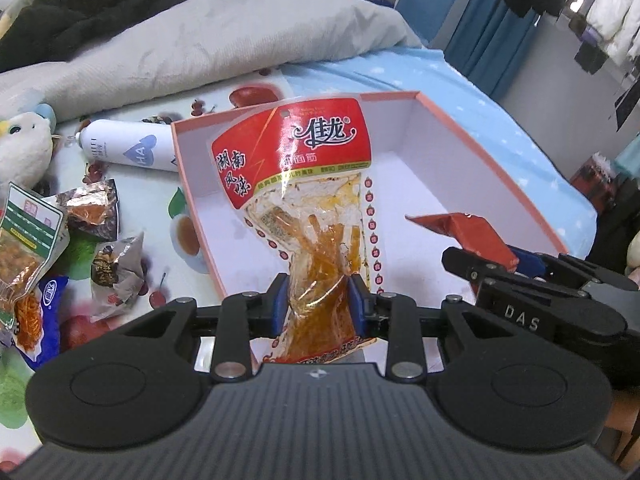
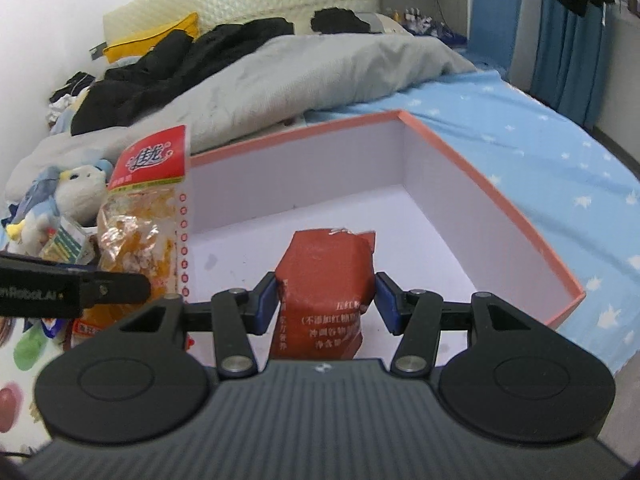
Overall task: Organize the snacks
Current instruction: 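Carry both bags into the deep pink box and open both tools, then withdraw both tools from the box back toward the snack pile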
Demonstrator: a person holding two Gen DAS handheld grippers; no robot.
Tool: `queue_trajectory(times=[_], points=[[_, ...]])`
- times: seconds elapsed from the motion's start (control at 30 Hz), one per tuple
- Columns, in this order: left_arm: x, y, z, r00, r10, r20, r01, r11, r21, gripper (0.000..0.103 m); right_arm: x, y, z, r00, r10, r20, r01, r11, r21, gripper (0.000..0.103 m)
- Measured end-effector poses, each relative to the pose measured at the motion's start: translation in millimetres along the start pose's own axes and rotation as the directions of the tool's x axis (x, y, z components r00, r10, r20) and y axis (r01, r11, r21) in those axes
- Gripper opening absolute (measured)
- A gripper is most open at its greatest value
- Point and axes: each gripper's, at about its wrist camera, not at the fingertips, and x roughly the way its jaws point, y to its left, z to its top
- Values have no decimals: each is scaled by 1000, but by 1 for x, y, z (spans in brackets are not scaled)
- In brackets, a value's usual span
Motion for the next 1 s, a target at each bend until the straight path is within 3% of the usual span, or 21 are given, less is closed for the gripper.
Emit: queue_trajectory(times=[0.13,0.17,0.2,0.23,0.27,0.6,1.0], points=[[4,-2,-1,1000,8,-10,-8,1000,2,38,4,-5,-4,1000,3,-16,-3,1000,14,55],[4,-3,-1,1000,12,-14,-12,1000,6,46,6,-6,-4,1000,1,-24,-1,1000,15,56],[2,-4,-1,1000,22,-9,-22,1000,16,52,7,-6,-4,1000,1,-31,0,1000,15,61],[-1,-5,0,999,35,-1,-35,999,22,64,8,-7,-3,999,-2,-35,3,1000,17,72],[-5,-5,0,999,42,12,-43,999,27,69,7,-8,-3,1000,-9,-30,10,1000,21,75],[-64,1,8,992,36,121,-42,998,49,71,-29,2,12,998,-18,59,16,999,35,76],[-157,19,3,964,23,266,-38,998,51,71,-101,41,37,977,42,207,-44,999,2,76]])
